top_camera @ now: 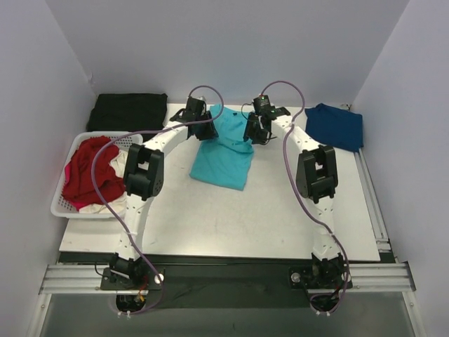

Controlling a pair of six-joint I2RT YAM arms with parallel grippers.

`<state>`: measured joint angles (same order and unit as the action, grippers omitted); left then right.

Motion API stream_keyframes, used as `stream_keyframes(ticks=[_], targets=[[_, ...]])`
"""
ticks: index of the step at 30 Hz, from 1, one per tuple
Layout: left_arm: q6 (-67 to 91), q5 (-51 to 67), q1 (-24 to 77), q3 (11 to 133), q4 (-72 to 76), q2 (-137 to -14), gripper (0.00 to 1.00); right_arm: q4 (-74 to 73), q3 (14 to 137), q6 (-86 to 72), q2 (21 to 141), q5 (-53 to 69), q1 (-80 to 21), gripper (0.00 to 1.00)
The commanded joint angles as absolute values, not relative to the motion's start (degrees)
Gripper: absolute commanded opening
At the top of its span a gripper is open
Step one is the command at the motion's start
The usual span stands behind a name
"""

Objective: Fold and stack the t-shirts
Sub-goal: Fold the folded rectangular tshirt in 1/3 of the way

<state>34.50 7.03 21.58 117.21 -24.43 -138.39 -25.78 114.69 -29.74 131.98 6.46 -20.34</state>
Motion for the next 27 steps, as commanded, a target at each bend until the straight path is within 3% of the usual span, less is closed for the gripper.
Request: stream_keyframes(ticks=[1, 5, 12, 18, 27], targets=[[37.0, 11.2, 21.7, 116.1, -9.6, -133.2, 0.43, -27.2, 112.0, -28.7, 126.8, 6.3, -20.5, 0.36], [38.8, 14.0, 21.5, 117.2, -6.0, -135.3, 0.42, -27.2, 108.4, -28.3, 124.2, 9.2, -20.8, 0.33], [40.9, 11.1, 21.4, 108.7, 6.9, -130.9, 0.42, -27.1, 100.7, -27.2, 118.2, 8.2, -23.1, 0.31], [39.1, 11.7, 21.2, 110.6, 0.7, -129.8, 0.41, -26.5, 98.5, -26.3, 117.1, 8.2, -24.3, 0.30], [35.1, 9.7, 21.0, 99.2, -9.8, -118.0, 0.41, -26.5, 106.2, -26.6, 125.9, 11.2, -24.1, 0.30]])
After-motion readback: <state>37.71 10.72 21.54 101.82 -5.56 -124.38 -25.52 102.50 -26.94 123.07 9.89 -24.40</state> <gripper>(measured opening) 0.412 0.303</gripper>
